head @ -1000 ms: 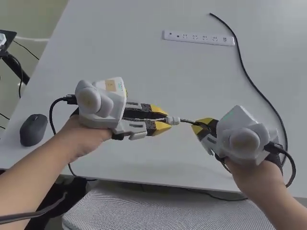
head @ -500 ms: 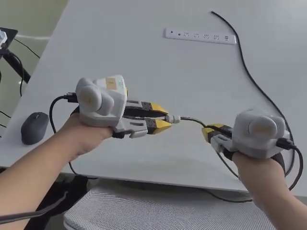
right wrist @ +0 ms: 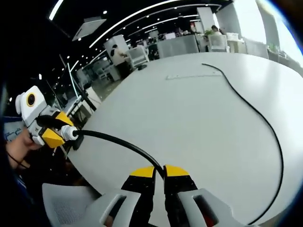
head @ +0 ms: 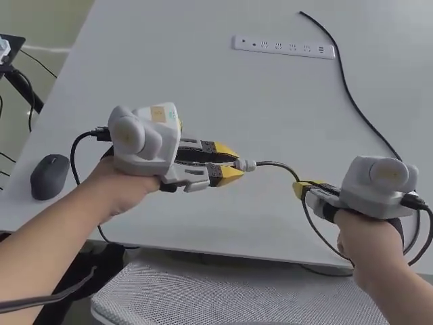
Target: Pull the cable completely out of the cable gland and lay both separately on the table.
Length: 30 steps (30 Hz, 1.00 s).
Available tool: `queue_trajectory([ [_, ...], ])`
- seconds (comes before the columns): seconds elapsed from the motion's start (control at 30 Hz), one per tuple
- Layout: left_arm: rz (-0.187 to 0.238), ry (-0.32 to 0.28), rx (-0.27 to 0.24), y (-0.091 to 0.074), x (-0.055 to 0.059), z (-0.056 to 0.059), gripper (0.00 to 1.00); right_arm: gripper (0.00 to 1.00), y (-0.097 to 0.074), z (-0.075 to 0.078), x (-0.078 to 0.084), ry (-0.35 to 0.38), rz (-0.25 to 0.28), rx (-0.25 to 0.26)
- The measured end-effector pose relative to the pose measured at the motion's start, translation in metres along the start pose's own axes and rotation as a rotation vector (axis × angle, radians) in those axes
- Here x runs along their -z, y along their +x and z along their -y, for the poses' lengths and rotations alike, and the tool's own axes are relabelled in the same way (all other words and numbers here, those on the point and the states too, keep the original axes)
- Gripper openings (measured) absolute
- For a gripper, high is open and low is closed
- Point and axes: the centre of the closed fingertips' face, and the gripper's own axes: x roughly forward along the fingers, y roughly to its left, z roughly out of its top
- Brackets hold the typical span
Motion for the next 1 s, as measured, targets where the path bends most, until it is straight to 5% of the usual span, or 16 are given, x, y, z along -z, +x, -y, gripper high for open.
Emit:
queue_trajectory([
  [0.6,0.002,-0.020,-0.008,-0.003,0.000,-0.004,0.15,0.03,-0.006,-0.011,0.000,-0.091,0.008,-0.026],
  [0.73,0.003,-0.029,-0.008,-0.003,0.000,-0.004,0.15,0.13,-0.008,-0.027,-0.008,-0.091,0.048,-0.103],
  [0.87,-0.001,-0.029,-0.006,-0.001,0.001,-0.005,0.15,0.18,-0.014,-0.036,-0.013,-0.175,0.058,-0.121],
  [1.0,-0.002,-0.029,-0.005,-0.001,0.001,-0.006,0.15,0.19,-0.024,-0.059,-0.029,-0.467,0.083,-0.126],
])
